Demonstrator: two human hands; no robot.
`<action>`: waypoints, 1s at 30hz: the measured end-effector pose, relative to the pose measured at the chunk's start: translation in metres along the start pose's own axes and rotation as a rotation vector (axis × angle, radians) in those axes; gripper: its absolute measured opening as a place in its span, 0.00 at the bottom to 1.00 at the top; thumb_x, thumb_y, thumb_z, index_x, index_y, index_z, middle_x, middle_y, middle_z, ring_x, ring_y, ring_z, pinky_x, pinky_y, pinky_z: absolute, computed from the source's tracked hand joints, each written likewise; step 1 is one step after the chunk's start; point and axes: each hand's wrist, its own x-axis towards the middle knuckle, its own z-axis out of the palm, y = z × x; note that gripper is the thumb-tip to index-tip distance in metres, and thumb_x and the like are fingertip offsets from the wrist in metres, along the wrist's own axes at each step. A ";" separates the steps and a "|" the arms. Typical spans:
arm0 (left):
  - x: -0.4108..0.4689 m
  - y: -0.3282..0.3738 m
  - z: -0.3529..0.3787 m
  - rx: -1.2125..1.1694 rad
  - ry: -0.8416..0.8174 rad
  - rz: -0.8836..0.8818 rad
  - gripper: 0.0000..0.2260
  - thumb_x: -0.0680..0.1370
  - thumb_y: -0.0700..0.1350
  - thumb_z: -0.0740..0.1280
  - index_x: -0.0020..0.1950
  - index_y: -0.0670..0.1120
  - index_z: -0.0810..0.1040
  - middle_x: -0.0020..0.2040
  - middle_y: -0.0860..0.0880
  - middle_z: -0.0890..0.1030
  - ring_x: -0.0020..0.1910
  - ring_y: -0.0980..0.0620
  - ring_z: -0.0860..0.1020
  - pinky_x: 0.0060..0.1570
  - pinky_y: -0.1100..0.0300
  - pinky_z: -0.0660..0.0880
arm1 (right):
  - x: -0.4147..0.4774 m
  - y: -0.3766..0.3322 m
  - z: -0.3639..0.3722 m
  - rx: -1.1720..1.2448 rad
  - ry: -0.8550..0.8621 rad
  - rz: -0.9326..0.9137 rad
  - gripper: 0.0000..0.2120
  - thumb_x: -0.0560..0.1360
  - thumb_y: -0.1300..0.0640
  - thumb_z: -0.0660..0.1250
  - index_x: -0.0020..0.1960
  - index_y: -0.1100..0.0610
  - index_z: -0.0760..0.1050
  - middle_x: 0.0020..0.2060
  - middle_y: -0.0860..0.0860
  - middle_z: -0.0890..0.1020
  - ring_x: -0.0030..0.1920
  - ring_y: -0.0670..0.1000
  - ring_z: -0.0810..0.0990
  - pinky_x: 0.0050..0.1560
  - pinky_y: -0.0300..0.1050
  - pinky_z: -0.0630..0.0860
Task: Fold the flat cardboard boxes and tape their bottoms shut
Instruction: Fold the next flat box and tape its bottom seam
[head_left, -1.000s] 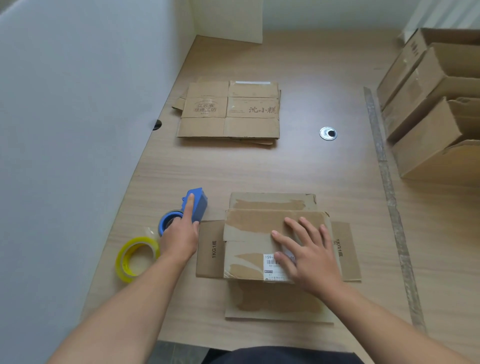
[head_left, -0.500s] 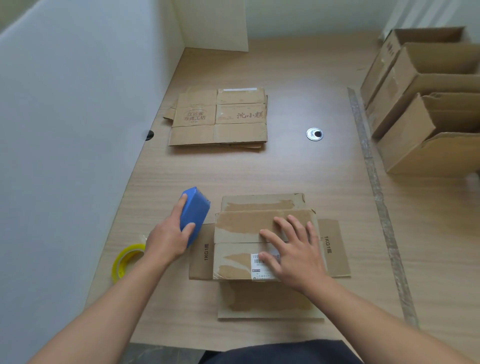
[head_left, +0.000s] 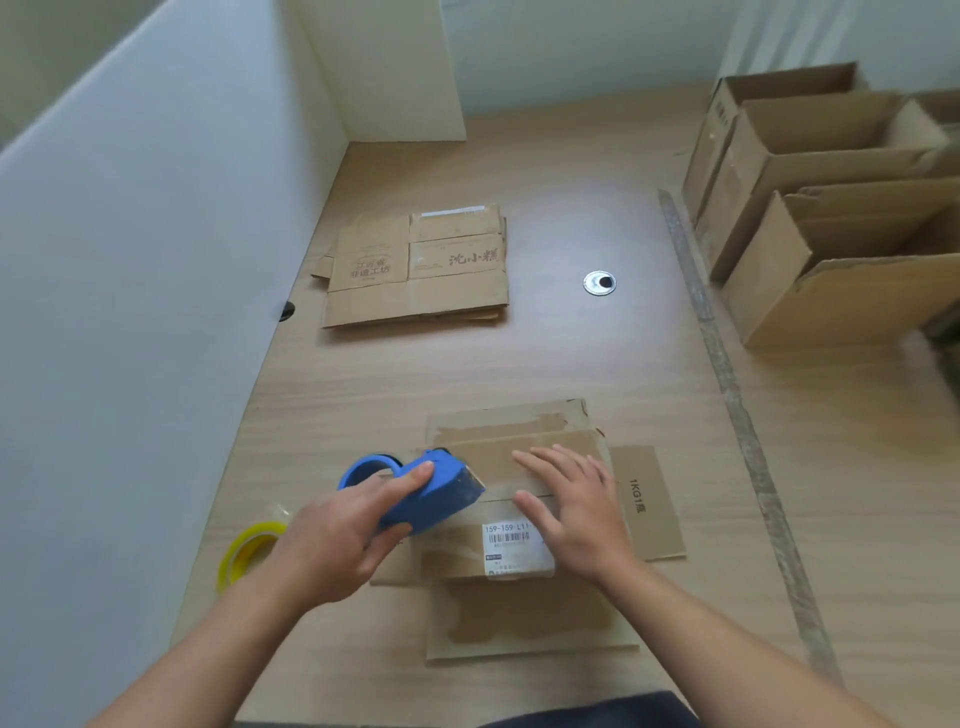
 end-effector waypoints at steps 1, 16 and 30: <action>0.001 0.003 0.000 0.036 -0.021 0.053 0.25 0.79 0.54 0.62 0.76 0.62 0.61 0.52 0.56 0.82 0.38 0.56 0.76 0.28 0.67 0.68 | 0.000 0.001 -0.003 0.068 0.003 -0.002 0.22 0.76 0.31 0.51 0.70 0.28 0.61 0.68 0.30 0.66 0.75 0.38 0.57 0.73 0.39 0.40; 0.031 0.023 0.021 0.164 -0.075 0.371 0.18 0.85 0.53 0.48 0.75 0.60 0.63 0.38 0.52 0.73 0.28 0.49 0.70 0.28 0.61 0.67 | -0.005 0.007 -0.012 0.272 -0.045 -0.075 0.13 0.78 0.44 0.67 0.61 0.32 0.76 0.68 0.31 0.67 0.76 0.39 0.56 0.76 0.45 0.36; 0.048 0.046 0.000 -0.109 -0.262 0.145 0.29 0.76 0.59 0.59 0.77 0.68 0.55 0.57 0.55 0.81 0.45 0.54 0.78 0.45 0.62 0.74 | -0.002 0.007 -0.024 0.700 0.016 0.149 0.11 0.79 0.61 0.67 0.40 0.49 0.80 0.61 0.41 0.76 0.74 0.38 0.61 0.74 0.44 0.58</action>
